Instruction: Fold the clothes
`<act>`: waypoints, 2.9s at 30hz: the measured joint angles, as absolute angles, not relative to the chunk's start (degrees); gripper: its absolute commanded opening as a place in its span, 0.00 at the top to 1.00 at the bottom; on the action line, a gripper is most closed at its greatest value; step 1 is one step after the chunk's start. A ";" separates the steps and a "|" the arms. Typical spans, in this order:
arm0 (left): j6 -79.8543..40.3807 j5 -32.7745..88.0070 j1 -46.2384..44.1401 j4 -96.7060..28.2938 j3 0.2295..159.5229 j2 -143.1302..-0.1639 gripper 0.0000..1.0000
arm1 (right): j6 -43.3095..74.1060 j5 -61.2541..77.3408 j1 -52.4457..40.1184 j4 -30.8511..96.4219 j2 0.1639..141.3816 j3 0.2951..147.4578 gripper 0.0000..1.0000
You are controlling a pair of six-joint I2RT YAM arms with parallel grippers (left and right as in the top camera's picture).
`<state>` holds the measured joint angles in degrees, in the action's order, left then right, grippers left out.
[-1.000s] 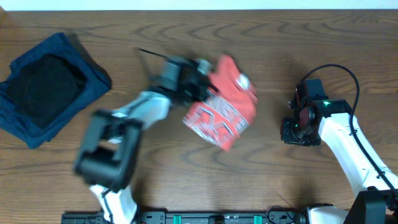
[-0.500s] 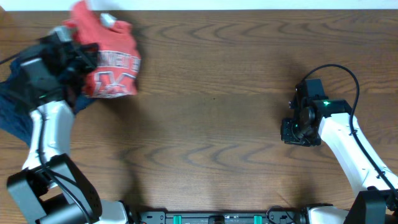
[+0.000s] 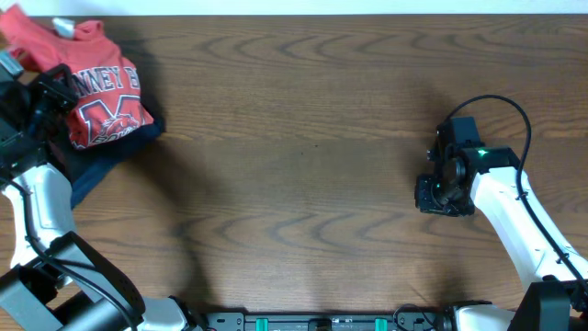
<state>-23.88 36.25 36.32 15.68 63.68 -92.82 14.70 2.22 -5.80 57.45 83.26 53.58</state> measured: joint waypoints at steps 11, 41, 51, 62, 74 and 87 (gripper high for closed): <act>-21.37 23.57 41.25 13.82 63.68 -96.99 0.02 | 14.70 1.91 -5.80 57.84 83.26 53.58 0.73; -18.92 24.21 40.23 12.71 68.29 -106.04 0.02 | 14.70 1.89 -5.80 58.72 83.24 53.58 0.71; -17.52 26.85 42.81 11.40 69.04 -111.04 0.02 | 14.70 1.89 -5.80 58.89 83.22 53.58 0.71; -17.23 29.02 38.81 10.09 69.17 -94.63 0.02 | 15.07 1.91 -5.80 56.77 83.22 53.58 0.47; -9.82 28.40 10.52 -21.67 69.80 -89.38 0.02 | 15.29 6.81 -5.80 43.70 83.22 53.63 0.01; -5.89 11.14 -6.37 -54.61 69.71 -87.79 0.02 | 10.96 7.73 -4.49 38.44 81.30 55.33 0.01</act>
<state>-5.89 11.14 -6.37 -54.61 69.71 -87.79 10.96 7.73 -4.49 38.44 81.30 55.33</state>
